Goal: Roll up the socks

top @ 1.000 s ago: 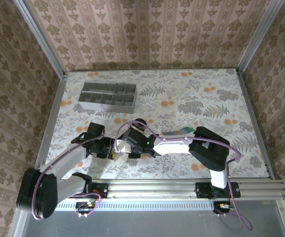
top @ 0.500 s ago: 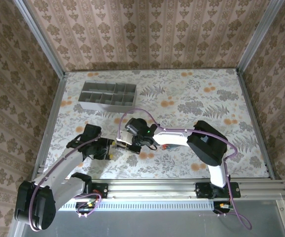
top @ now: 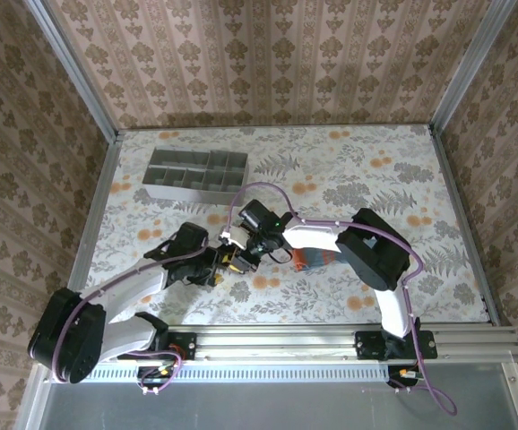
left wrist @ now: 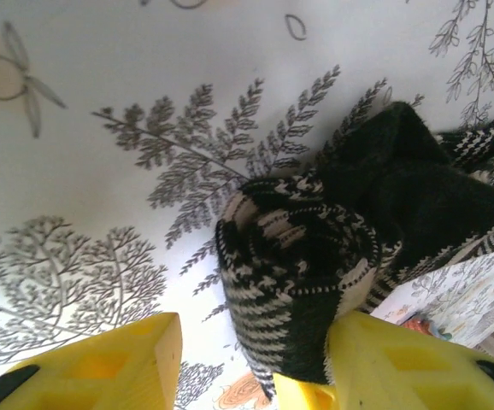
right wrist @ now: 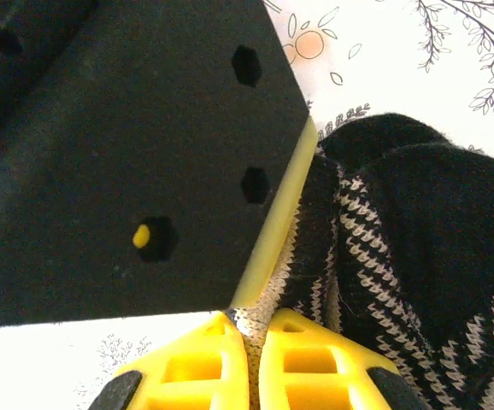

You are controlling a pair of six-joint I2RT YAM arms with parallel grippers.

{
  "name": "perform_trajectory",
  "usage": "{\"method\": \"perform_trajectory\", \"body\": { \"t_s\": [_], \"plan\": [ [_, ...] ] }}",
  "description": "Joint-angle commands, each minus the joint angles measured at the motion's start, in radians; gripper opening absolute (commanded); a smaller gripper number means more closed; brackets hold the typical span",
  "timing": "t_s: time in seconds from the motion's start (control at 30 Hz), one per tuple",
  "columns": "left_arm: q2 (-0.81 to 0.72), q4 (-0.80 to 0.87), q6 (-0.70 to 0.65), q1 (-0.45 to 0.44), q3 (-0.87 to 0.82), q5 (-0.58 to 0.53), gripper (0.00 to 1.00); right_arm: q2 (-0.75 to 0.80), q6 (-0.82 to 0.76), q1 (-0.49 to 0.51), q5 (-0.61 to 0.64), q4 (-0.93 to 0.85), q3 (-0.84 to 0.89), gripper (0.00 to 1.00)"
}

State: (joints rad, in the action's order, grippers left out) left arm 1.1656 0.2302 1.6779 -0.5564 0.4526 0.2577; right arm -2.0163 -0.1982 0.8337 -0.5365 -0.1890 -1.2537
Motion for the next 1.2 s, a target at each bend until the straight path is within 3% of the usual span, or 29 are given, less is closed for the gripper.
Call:
{"method": "perform_trajectory", "body": {
  "t_s": [0.0,0.27,0.33,0.37,0.4,0.5,0.67,0.87,1.17],
  "plan": [
    [0.04,-0.059,-0.028,-0.007,-0.017,-0.046,0.47,-0.098,0.066,-0.013,-0.015,-0.178,0.07,0.0],
    [0.19,0.001,-0.016,-0.049,-0.056,-0.023,0.33,-0.114,0.07,-0.028,-0.006,-0.164,0.069,0.0],
    [0.201,0.022,0.024,-0.066,-0.082,-0.01,0.21,-0.099,0.061,-0.028,0.01,-0.151,0.072,0.0],
    [0.2,0.046,0.05,-0.076,-0.095,-0.008,0.06,-0.081,0.055,-0.027,0.021,-0.132,0.078,0.03],
    [0.192,0.089,0.074,-0.084,-0.097,-0.011,0.0,-0.058,0.052,-0.024,0.037,-0.108,0.089,0.09],
    [0.138,0.234,0.139,-0.121,-0.092,-0.041,0.0,0.081,-0.016,0.018,0.179,0.005,0.158,0.32],
    [0.1,0.347,0.211,-0.143,-0.043,-0.07,0.0,0.345,-0.199,0.164,0.56,0.269,0.36,0.49],
    [0.224,0.375,0.181,-0.143,0.049,-0.039,0.0,0.356,-0.28,0.331,0.816,0.285,0.391,0.5],
    [0.299,0.355,0.156,-0.143,0.092,-0.012,0.0,0.216,-0.34,0.37,0.948,0.321,0.318,0.49]
  ]
}}
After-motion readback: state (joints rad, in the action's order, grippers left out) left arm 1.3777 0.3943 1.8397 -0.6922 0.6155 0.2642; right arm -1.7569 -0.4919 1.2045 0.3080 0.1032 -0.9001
